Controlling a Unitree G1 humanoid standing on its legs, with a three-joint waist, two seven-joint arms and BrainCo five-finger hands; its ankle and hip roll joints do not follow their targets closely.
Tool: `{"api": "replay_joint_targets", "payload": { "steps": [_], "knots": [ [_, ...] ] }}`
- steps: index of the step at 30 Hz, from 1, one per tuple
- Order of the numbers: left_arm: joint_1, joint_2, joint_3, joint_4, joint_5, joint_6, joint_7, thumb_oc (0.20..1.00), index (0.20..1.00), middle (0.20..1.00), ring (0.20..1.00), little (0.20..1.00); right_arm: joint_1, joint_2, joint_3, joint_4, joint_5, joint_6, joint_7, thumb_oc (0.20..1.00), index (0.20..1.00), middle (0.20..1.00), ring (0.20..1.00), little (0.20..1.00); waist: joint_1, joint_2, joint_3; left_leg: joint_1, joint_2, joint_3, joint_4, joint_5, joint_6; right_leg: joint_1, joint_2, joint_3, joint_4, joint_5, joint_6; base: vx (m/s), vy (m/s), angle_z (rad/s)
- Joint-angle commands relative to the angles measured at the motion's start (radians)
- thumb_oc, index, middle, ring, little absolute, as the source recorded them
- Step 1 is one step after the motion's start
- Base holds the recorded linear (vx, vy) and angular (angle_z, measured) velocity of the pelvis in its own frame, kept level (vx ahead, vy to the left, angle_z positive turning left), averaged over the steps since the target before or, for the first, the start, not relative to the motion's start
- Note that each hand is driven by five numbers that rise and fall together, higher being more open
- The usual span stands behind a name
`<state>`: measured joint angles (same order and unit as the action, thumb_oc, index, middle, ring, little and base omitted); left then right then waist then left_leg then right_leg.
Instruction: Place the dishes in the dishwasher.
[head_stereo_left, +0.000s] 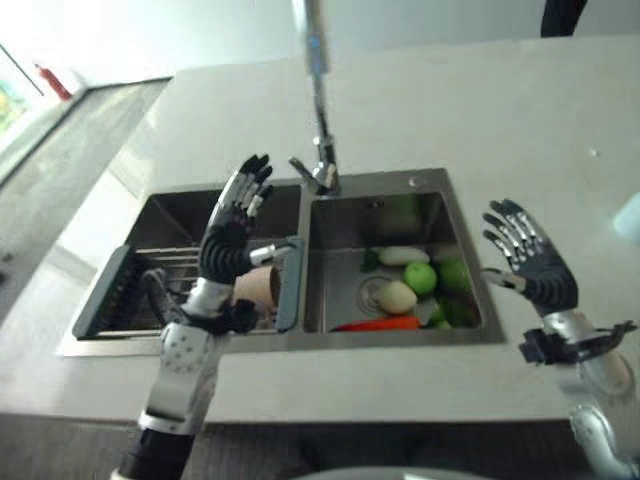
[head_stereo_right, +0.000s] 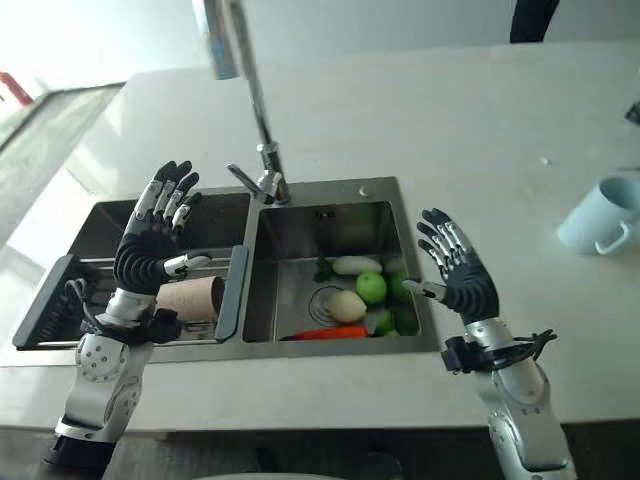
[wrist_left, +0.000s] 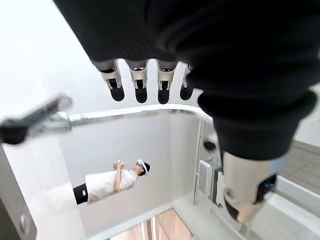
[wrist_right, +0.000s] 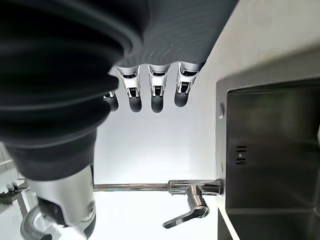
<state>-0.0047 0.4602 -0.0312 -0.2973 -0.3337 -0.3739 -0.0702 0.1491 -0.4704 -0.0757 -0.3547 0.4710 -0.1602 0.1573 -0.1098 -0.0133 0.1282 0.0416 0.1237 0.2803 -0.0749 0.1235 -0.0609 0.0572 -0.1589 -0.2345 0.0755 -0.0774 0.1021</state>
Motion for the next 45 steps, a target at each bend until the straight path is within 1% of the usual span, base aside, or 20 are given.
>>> {"api": "replay_joint_targets", "payload": {
  "steps": [1,7,11,12,13,14,15,16,17,19,20,22,24,26,28,30,34,37,41,45],
  "knots": [
    [0.001,0.041,0.062,-0.074,0.008,-0.055,0.011,1.0,1.0,1.0,1.0,1.0,-0.059,-0.008,-0.003,-0.045,-0.032,-0.038,-0.02,1.0,1.0,1.0,1.0,1.0,0.025,-0.008,-0.025,0.025,0.01,-0.013,-0.004,-0.062,-0.021,0.027,-0.071,0.005,-0.111,0.125,0.09,0.05,0.043,0.12],
    [0.03,0.048,0.111,-0.094,0.008,-0.062,0.016,1.0,1.0,1.0,1.0,1.0,-0.049,-0.015,-0.022,-0.046,-0.026,-0.023,-0.027,1.0,1.0,1.0,1.0,1.0,0.039,-0.015,-0.032,0.032,0.006,-0.019,-0.009,-0.07,-0.015,0.035,-0.069,0.004,-0.118,0.127,0.092,0.02,0.005,0.02],
    [0.038,0.053,0.126,-0.082,0.018,-0.057,0.009,1.0,1.0,1.0,1.0,1.0,-0.046,-0.008,-0.028,-0.04,-0.021,-0.01,-0.028,1.0,1.0,1.0,1.0,1.0,0.03,-0.016,-0.033,0.05,0.017,0.054,0.0,-0.064,-0.019,0.039,-0.07,-0.029,-0.11,0.126,0.09,0.0,-0.003,0.04],
    [0.047,0.059,0.134,-0.086,0.002,-0.072,-0.01,1.0,1.0,1.0,1.0,1.0,-0.047,-0.019,-0.041,-0.035,-0.024,-0.001,-0.029,1.0,1.0,1.0,1.0,1.0,0.026,-0.025,-0.026,0.043,0.023,0.071,0.079,-0.082,-0.025,0.04,-0.063,-0.019,-0.099,0.119,0.075,0.02,0.012,0.12],
    [0.05,0.061,0.131,-0.104,-0.018,-0.087,-0.022,1.0,1.0,1.0,1.0,1.0,-0.063,-0.046,-0.056,-0.034,-0.015,0.015,-0.034,1.0,1.0,1.0,1.0,1.0,0.037,-0.044,-0.007,-0.029,0.045,0.017,0.249,-0.096,-0.043,0.048,-0.061,0.01,-0.083,0.109,0.053,-0.02,0.066,0.16],
    [0.046,0.059,0.127,-0.111,-0.021,-0.098,-0.026,1.0,1.0,1.0,1.0,1.0,-0.079,-0.065,-0.063,-0.03,-0.009,0.022,-0.043,1.0,1.0,1.0,1.0,1.0,0.046,-0.049,0.002,-0.087,0.073,-0.021,0.311,-0.053,-0.066,0.046,-0.062,0.028,-0.081,0.112,0.045,-0.12,0.239,0.29],
    [0.004,0.058,0.1,-0.103,-0.007,-0.121,-0.017,1.0,1.0,1.0,1.0,1.0,-0.128,-0.099,-0.059,-0.004,-0.021,0.013,-0.089,1.0,1.0,1.0,1.0,1.0,0.051,-0.038,0.025,-0.174,0.137,-0.067,0.333,0.016,-0.117,0.054,-0.072,0.039,-0.09,0.115,0.048,-0.17,0.292,0.47],
    [-0.024,0.056,0.086,-0.099,0.001,-0.115,-0.01,1.0,1.0,1.0,1.0,1.0,-0.15,-0.101,-0.049,0.015,-0.031,-0.003,-0.103,1.0,1.0,1.0,1.0,1.0,0.047,-0.033,0.03,-0.172,0.141,-0.067,0.307,-0.001,-0.116,0.052,-0.084,0.034,-0.097,0.125,0.057,-0.14,0.383,0.3],
    [-0.057,0.048,0.07,-0.091,0.017,-0.107,0.001,1.0,1.0,1.0,1.0,1.0,-0.162,-0.089,-0.038,0.037,-0.047,-0.031,-0.102,1.0,1.0,1.0,1.0,1.0,0.037,-0.023,0.033,-0.128,0.128,-0.045,0.227,-0.037,-0.101,0.047,-0.107,0.017,-0.105,0.143,0.077,-0.02,0.319,0.12],
    [-0.035,0.06,0.094,-0.089,0.048,-0.094,0.029,1.0,1.0,1.0,1.0,1.0,-0.084,-0.07,-0.08,-0.003,-0.045,-0.06,-0.075,1.0,1.0,1.0,1.0,1.0,0.014,-0.011,0.021,-0.036,0.08,-0.013,0.115,-0.045,-0.076,0.018,-0.145,0.008,-0.065,0.189,0.099,0.1,0.32,-0.22],
    [-0.024,0.064,0.109,-0.089,0.034,-0.083,0.029,1.0,1.0,1.0,1.0,1.0,-0.053,-0.061,-0.093,-0.024,-0.035,-0.068,-0.06,1.0,1.0,1.0,1.0,1.0,0.009,-0.01,0.011,-0.011,0.057,-0.011,0.086,-0.048,-0.062,0.004,-0.145,0.014,-0.04,0.195,0.104,0.11,0.24,-0.47],
    [-0.03,0.062,0.118,-0.067,0.091,-0.082,0.046,1.0,1.0,1.0,1.0,1.0,-0.048,-0.027,-0.091,-0.032,-0.035,-0.074,-0.023,1.0,1.0,1.0,1.0,1.0,-0.009,-0.004,-0.009,0.048,0.011,-0.023,-0.003,-0.056,-0.034,-0.049,-0.099,0.034,-0.003,0.196,0.103,0.04,0.106,-0.55],
    [-0.065,0.082,0.104,-0.055,0.134,-0.054,0.065,1.0,1.0,1.0,1.0,1.0,-0.089,-0.014,-0.058,-0.013,-0.072,-0.078,-0.054,1.0,1.0,1.0,1.0,1.0,0.006,0.0,-0.016,0.051,0.007,-0.025,-0.008,-0.069,-0.027,-0.048,-0.091,-0.003,-0.03,0.169,0.092,-0.01,-0.074,-0.52],
    [-0.076,0.096,0.099,-0.044,0.196,-0.04,0.08,1.0,1.0,1.0,1.0,1.0,-0.12,-0.025,-0.055,-0.003,-0.067,-0.048,-0.079,1.0,1.0,1.0,1.0,1.0,0.009,-0.002,-0.023,0.051,0.006,-0.037,-0.012,-0.076,-0.029,-0.035,-0.082,-0.006,-0.083,0.179,0.093,-0.04,-0.128,0.03],
    [-0.065,0.142,0.11,-0.009,0.227,0.065,0.015,1.0,1.0,1.0,1.0,1.0,-0.125,-0.046,-0.079,0.002,-0.036,-0.019,-0.085,1.0,1.0,1.0,1.0,1.0,0.009,0.005,-0.033,0.056,0.017,-0.014,-0.012,-0.075,-0.025,-0.027,-0.071,-0.015,-0.08,0.165,0.089,-0.05,-0.107,0.47],
    [-0.057,0.183,0.107,0.014,0.284,0.079,0.023,1.0,1.0,1.0,1.0,1.0,-0.115,-0.055,-0.092,0.004,-0.029,-0.022,-0.086,1.0,1.0,1.0,1.0,1.0,0.001,0.011,-0.04,0.057,0.023,-0.004,-0.012,-0.074,-0.027,-0.02,-0.06,-0.01,-0.09,0.154,0.089,-0.01,-0.03,0.29],
    [-0.06,0.245,0.112,0.054,0.341,0.18,-0.003,1.0,1.0,1.0,1.0,1.0,-0.118,-0.067,-0.097,0.009,-0.027,-0.011,-0.077,1.0,1.0,1.0,1.0,1.0,-0.005,0.027,-0.052,0.055,0.028,0.0,-0.012,-0.07,-0.032,0.004,-0.049,-0.015,-0.117,0.147,0.087,0.01,0.013,0.0],
    [-0.055,0.295,0.09,0.113,0.484,0.278,-0.016,1.0,1.0,1.0,1.0,1.0,-0.128,-0.081,-0.084,0.007,-0.034,-0.003,-0.058,1.0,1.0,1.0,1.0,1.0,-0.009,0.04,-0.057,0.061,0.027,0.0,-0.012,-0.073,-0.033,0.016,-0.052,-0.01,-0.125,0.145,0.089,0.02,0.046,-0.05],
    [-0.081,0.351,0.043,0.184,0.583,0.364,-0.036,1.0,1.0,1.0,1.0,1.0,-0.153,-0.1,-0.071,0.012,-0.028,0.011,-0.059,1.0,1.0,1.0,1.0,1.0,-0.016,0.049,-0.058,0.069,0.026,0.003,-0.012,-0.076,-0.03,0.021,-0.058,-0.008,-0.125,0.143,0.096,0.01,0.036,0.0],
    [-0.118,0.36,-0.009,0.235,0.659,0.422,-0.072,1.0,1.0,1.0,1.0,1.0,-0.158,-0.101,-0.057,0.017,-0.036,0.016,-0.041,1.0,1.0,1.0,1.0,1.0,-0.031,0.053,-0.061,0.076,0.029,0.014,-0.012,-0.078,-0.029,0.027,-0.053,0.001,-0.133,0.142,0.096,0.02,0.026,-0.07]
  ]
}}
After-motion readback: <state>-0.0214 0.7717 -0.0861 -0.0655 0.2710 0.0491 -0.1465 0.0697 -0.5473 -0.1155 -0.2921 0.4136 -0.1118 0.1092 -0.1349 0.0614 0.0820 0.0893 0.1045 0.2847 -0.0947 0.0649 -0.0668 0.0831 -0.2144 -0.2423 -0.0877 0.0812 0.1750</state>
